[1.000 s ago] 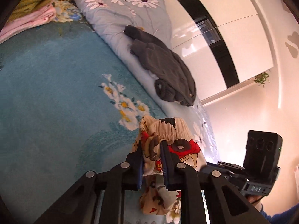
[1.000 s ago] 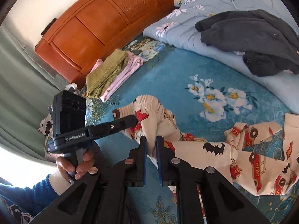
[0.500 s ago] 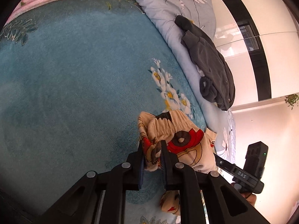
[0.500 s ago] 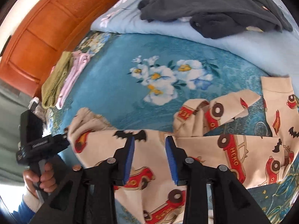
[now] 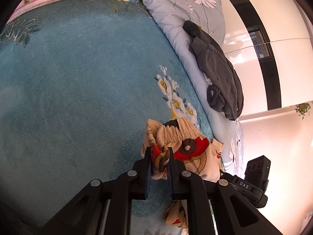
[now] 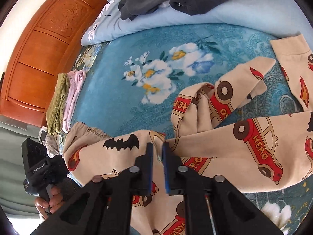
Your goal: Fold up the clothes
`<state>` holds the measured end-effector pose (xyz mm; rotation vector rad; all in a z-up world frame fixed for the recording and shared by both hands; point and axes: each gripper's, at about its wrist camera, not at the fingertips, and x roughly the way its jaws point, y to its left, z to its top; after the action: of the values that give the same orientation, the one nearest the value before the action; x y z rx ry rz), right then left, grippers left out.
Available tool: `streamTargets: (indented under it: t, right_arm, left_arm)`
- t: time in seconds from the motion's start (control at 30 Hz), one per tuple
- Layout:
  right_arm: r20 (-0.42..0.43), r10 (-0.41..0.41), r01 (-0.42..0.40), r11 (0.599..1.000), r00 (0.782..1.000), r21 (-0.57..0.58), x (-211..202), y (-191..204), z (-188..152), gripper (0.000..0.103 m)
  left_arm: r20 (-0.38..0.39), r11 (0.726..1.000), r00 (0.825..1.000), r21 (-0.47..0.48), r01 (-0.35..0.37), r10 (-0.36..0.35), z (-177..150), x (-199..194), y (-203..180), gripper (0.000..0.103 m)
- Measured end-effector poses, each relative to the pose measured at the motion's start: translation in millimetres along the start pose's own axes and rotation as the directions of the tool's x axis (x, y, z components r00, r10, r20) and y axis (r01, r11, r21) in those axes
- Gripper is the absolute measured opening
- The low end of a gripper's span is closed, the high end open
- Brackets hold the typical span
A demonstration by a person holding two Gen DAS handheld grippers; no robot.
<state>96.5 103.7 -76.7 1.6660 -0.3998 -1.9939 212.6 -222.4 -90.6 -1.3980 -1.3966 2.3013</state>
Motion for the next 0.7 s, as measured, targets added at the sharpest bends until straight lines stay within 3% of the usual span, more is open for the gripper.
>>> streamTargets:
  t: [0.13, 0.23, 0.33, 0.43, 0.53, 0.7]
  right_arm:
    - [0.068, 0.037, -0.033, 0.998, 0.997, -0.050, -20, 18, 13, 0.001]
    - [0.202, 0.090, -0.068, 0.991, 0.975, -0.111, -63, 39, 28, 0.001]
    - [0.325, 0.127, -0.073, 0.982, 0.937, -0.173, -104, 56, 36, 0.001]
    - [0.321, 0.098, -0.038, 0.981, 0.942, -0.188, -109, 56, 34, 0.001]
    - [0.208, -0.005, 0.033, 0.991, 0.978, -0.133, -76, 31, 20, 0.001]
    - [0.055, -0.088, 0.088, 0.996, 0.995, 0.006, -27, -16, -4, 0.001]
  left_arm:
    - [0.115, 0.994, 0.989, 0.060, 0.090, -0.097, 2, -23, -10, 0.011]
    - [0.193, 0.984, 0.969, 0.112, 0.136, -0.156, 2, -42, -17, 0.011]
    - [0.163, 0.995, 0.983, 0.060, 0.077, -0.085, 6, -33, -7, 0.011]
    - [0.090, 0.999, 0.996, -0.028, -0.017, 0.019, 11, -15, 9, 0.011]
    - [0.012, 0.992, 0.996, -0.095, -0.084, 0.086, 10, 1, 24, 0.011]
    - [-0.021, 0.991, 0.993, -0.063, -0.116, 0.115, 6, 9, 20, 0.011]
